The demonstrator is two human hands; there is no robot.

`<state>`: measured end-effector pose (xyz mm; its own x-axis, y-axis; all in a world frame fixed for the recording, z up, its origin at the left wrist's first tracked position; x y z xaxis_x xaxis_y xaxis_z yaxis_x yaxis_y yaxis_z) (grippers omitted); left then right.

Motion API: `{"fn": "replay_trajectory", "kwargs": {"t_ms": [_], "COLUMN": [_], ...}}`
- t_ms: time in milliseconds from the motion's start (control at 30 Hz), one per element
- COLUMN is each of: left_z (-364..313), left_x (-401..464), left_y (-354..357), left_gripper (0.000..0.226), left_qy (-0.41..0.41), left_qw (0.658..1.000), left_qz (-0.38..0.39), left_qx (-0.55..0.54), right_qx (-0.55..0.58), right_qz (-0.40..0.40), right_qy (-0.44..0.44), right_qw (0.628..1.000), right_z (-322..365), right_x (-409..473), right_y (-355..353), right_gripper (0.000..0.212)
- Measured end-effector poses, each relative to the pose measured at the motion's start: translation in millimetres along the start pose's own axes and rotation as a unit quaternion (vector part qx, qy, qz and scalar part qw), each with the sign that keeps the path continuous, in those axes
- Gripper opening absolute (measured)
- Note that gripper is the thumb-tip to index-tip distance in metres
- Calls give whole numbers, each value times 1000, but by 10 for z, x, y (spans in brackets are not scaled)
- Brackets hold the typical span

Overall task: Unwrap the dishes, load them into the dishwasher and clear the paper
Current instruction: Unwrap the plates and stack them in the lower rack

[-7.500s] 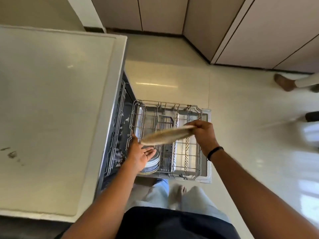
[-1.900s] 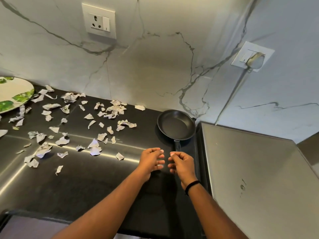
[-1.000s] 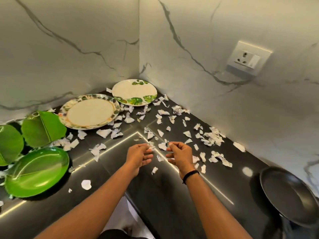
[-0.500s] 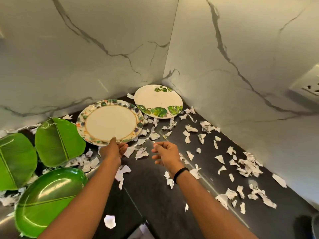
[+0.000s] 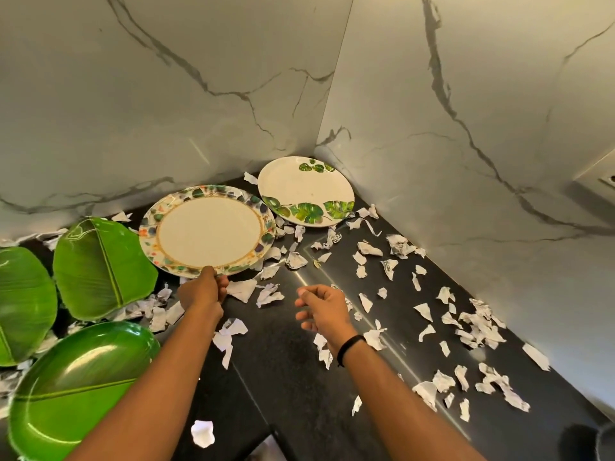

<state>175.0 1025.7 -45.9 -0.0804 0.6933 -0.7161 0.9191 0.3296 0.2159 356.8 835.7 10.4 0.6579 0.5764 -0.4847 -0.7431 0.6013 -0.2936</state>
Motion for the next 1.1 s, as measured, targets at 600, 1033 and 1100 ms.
{"fn": "replay_trajectory", "kwargs": {"t_ms": [600, 1033, 1100], "left_z": [-422, -182, -83], "left_x": [-635, -1297, -1476], "left_y": [-319, -76, -19], "left_gripper": [23, 30, 30], "left_qy": [147, 131, 132], "left_qw": [987, 957, 946], "left_qz": [46, 245, 274], "left_qx": [-42, 82, 112], "right_qx": [111, 172, 189], "right_qz": [-70, -157, -148], "right_qy": [-57, -59, -42], "right_qw": [990, 971, 970], "right_z": [376, 103, -75], "right_x": [-133, -476, -577], "right_y": [-692, -1517, -1639], "right_gripper": [16, 32, 42]}}
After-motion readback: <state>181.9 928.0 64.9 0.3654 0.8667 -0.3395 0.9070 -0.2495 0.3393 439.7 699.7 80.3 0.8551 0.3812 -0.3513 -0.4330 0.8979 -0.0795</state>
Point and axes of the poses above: each hand's wrist, its own x-axis towards the middle knuckle, its own y-axis out of the palm, z = x × y, the point moved 9 cm from there along x, towards the middle knuckle, and after that the axes turned 14 degrees about -x, right-handed, at the moved point
